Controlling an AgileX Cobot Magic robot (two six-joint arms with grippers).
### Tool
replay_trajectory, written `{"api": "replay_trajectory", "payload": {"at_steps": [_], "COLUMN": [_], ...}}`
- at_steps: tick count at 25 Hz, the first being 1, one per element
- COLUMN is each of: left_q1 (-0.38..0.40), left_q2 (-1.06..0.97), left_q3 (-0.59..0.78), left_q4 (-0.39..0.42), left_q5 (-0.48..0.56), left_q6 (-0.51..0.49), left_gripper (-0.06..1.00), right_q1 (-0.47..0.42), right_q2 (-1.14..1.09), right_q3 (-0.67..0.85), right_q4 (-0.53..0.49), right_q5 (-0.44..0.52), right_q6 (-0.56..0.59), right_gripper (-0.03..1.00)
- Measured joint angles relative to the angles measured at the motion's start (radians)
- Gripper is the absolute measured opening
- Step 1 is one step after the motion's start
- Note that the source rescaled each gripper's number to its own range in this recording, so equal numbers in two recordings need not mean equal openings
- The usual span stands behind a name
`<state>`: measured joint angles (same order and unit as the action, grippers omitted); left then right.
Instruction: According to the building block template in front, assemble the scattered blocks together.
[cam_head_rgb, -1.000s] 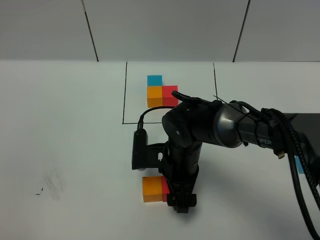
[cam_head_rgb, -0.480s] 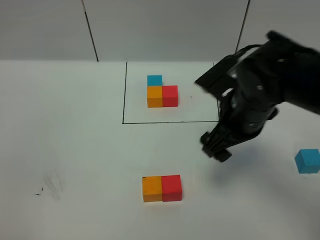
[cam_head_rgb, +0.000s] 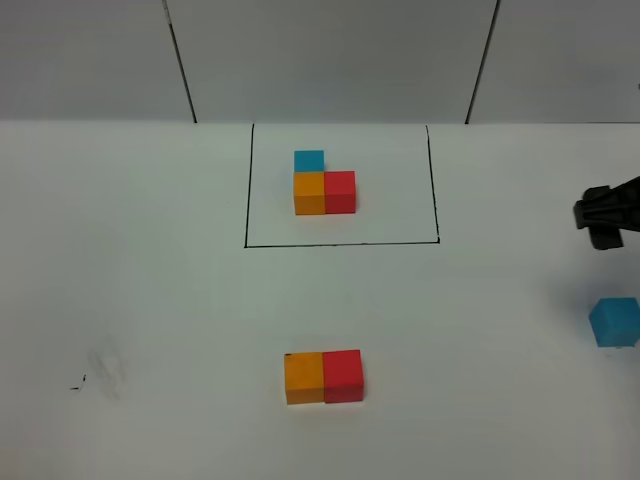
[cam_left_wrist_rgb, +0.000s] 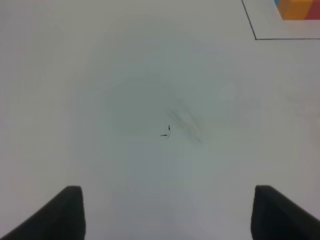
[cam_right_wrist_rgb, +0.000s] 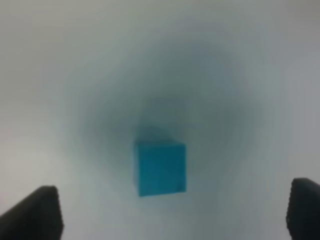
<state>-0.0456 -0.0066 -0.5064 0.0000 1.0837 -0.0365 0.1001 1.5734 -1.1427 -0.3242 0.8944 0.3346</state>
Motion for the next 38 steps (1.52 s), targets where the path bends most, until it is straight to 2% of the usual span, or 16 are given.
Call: {"api": "replay_trajectory", "payload": {"at_steps": [7, 14, 33, 38], "left_q1": [0.0, 0.0, 0.0, 0.0], "left_q2": [0.0, 0.0, 0.0, 0.0], "left_q3": [0.0, 0.0, 0.0, 0.0], "left_q4": [0.0, 0.0, 0.005, 0.0], "left_q5": [0.0, 0.0, 0.0, 0.0], "left_q6": [0.0, 0.0, 0.0, 0.0], "left_gripper": [0.5, 0.5, 0.5, 0.5], "right_q1": [-0.064, -0.089, -0.09, -0.09], "right_q2": [0.17, 0.295, 0.374, 0.374], "right_q3": [0.0, 0.0, 0.0, 0.0], "right_q4": [0.04, 0.055, 0.11, 0.124], "right_q5": [-0.074, -0.078, -0.107, -0.106], "right_q6": [-0.072, -0.083, -0.101, -0.101], "right_gripper": [0.85, 0.83, 0.79, 0.71]}}
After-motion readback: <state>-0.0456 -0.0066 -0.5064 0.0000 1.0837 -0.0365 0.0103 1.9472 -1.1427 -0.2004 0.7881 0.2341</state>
